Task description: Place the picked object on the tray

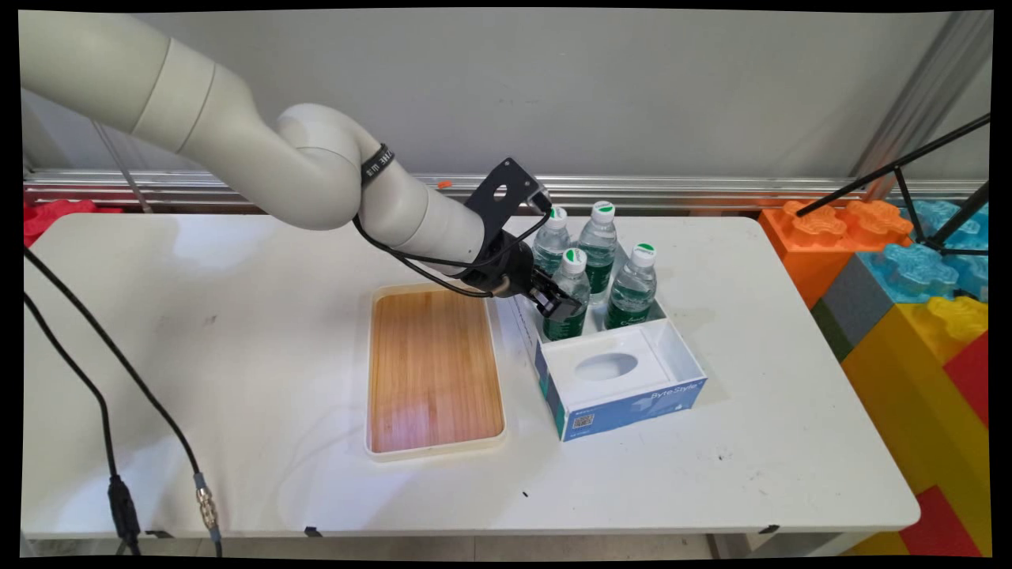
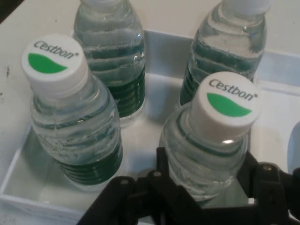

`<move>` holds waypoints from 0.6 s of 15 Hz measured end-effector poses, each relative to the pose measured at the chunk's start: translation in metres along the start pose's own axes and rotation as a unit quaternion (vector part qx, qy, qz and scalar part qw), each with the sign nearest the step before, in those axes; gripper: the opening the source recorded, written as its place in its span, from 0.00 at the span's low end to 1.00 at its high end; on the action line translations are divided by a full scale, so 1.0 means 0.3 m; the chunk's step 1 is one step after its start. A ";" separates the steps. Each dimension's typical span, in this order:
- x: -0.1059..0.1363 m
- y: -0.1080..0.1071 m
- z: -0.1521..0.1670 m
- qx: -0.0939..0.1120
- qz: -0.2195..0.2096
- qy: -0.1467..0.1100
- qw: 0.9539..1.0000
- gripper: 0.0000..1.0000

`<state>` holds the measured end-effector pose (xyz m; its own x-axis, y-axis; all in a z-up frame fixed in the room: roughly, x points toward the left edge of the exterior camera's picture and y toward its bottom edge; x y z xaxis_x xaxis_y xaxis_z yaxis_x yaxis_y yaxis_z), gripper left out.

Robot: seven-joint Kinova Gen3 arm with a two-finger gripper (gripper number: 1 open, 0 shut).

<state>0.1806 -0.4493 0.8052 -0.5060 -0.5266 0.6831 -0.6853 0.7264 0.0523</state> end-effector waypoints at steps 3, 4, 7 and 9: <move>-0.006 0.000 -0.007 0.002 -0.001 -0.001 1.000 0.00; -0.006 0.001 -0.009 0.002 -0.002 -0.001 1.000 0.00; -0.003 0.001 -0.024 0.003 -0.006 0.002 1.000 0.00; 0.005 0.002 -0.033 0.002 -0.008 0.008 1.000 0.00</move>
<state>0.1847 -0.4452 0.8135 -0.4869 -0.5315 0.6931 -0.6954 0.7161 0.0606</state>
